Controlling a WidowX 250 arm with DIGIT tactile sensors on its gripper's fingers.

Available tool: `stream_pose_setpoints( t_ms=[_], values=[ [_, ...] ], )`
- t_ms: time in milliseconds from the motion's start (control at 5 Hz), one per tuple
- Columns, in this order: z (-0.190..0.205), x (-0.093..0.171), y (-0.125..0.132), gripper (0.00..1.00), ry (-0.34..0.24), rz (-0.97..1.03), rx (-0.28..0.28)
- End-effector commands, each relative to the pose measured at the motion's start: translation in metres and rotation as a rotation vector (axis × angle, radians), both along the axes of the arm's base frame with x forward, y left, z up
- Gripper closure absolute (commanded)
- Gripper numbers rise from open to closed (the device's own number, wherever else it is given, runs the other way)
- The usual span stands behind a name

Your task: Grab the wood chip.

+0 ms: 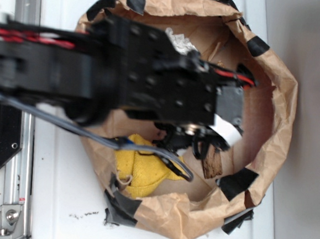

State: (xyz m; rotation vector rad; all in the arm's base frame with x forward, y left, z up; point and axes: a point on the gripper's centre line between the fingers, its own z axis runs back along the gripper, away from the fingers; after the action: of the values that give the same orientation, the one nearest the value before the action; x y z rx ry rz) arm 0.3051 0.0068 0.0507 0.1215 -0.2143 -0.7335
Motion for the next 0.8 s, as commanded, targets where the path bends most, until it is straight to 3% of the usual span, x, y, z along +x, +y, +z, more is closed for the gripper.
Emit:
stream_pose_setpoints(
  t_ms=[0,600],
  values=[
    [0.003,0.011,-0.034,0.00,-0.017,-0.114,-0.017],
    [-0.021,0.013,-0.053,0.00,0.003,-0.194,-0.026]
  ],
)
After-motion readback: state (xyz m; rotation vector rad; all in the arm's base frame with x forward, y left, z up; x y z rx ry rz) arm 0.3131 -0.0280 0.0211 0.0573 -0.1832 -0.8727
